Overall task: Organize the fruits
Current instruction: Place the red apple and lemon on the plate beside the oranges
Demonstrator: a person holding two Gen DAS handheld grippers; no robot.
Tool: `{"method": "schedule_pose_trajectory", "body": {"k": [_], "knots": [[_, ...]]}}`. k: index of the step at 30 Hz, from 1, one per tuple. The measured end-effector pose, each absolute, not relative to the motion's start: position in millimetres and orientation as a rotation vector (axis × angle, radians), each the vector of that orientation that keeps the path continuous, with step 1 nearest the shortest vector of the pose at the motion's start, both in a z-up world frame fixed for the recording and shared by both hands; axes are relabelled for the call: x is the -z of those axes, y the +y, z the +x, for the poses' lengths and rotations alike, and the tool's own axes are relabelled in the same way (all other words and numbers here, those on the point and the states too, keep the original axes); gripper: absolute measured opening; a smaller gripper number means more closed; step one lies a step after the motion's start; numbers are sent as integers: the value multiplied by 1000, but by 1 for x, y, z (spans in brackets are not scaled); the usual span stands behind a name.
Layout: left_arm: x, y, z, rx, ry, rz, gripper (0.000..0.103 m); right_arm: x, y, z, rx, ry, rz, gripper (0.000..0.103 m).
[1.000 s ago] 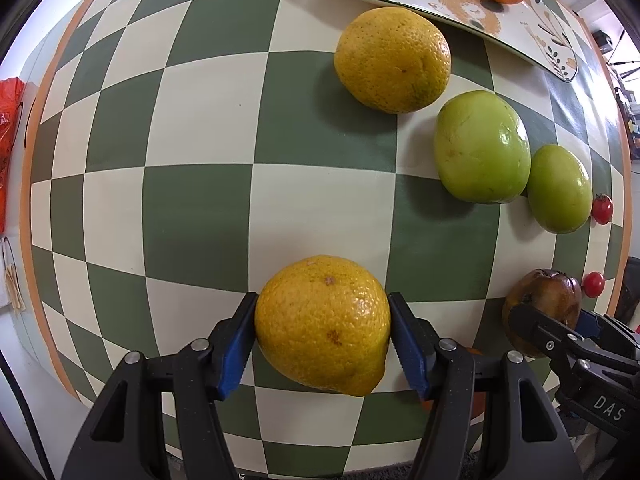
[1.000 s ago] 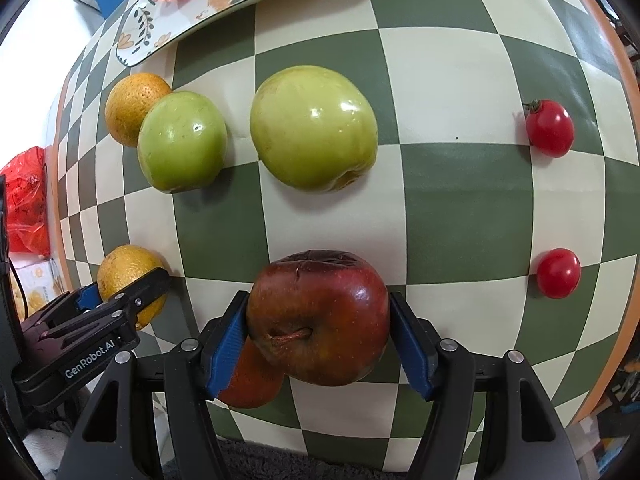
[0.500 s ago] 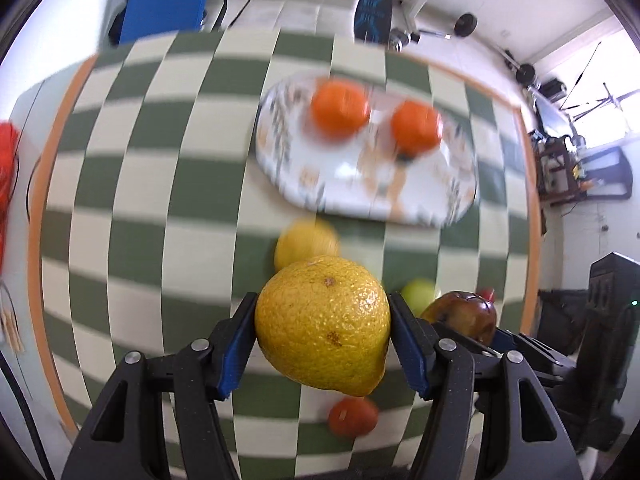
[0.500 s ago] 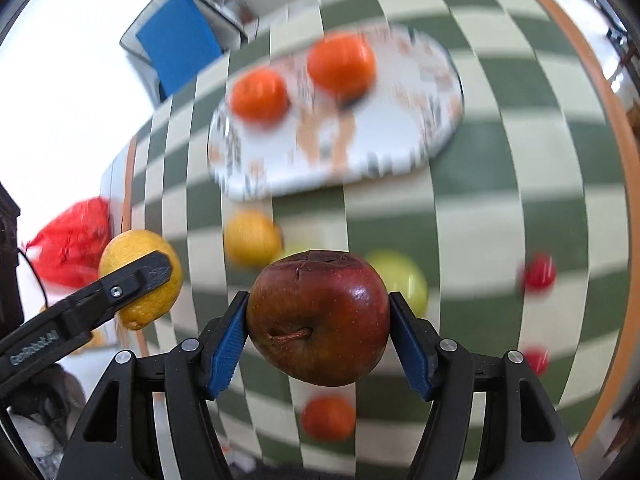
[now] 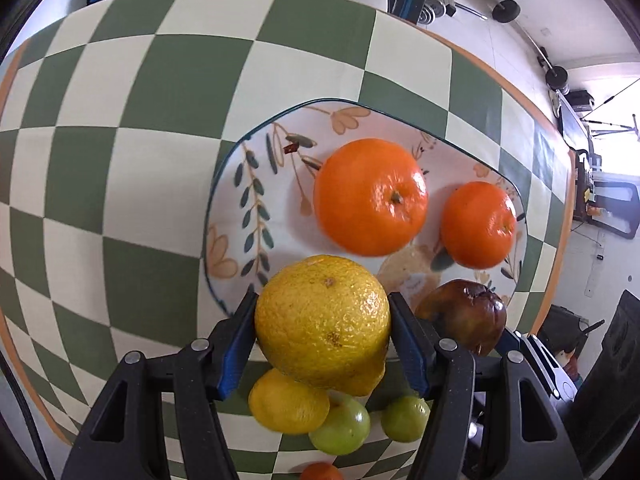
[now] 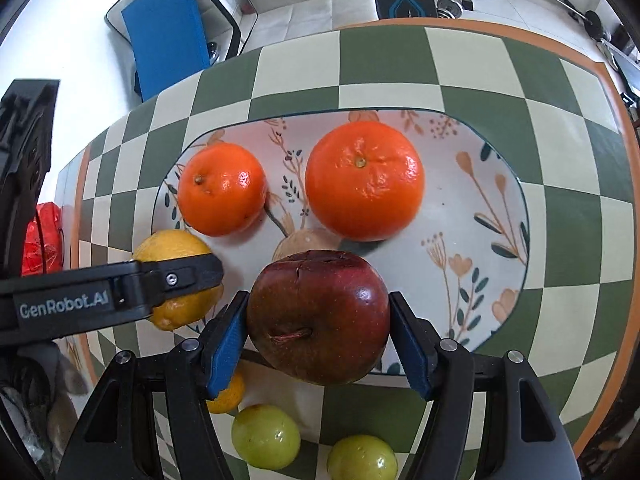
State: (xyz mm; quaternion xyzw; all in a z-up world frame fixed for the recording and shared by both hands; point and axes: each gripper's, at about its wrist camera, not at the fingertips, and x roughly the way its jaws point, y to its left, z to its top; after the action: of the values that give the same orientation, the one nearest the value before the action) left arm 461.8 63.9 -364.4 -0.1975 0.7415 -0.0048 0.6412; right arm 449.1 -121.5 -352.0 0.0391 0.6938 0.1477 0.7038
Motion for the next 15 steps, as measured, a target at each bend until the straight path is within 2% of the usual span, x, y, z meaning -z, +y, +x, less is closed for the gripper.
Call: {"method": "schedule_pose_trajectory", "body": {"k": [6,7,10,15], "knots": [[372,59,465,15,1724,-427,62,364,-120,447,-350,1588,81,72],[371,58,465,16,1719,-418,66,364,-122,446,-358,1591,85,74],[365,58,466,22,1695,-414,86,362,-121,445,-360,1591,79,83],[348,60,461,-2,1639,-346,89,347,-131,435,-314,1580,75,94]]}}
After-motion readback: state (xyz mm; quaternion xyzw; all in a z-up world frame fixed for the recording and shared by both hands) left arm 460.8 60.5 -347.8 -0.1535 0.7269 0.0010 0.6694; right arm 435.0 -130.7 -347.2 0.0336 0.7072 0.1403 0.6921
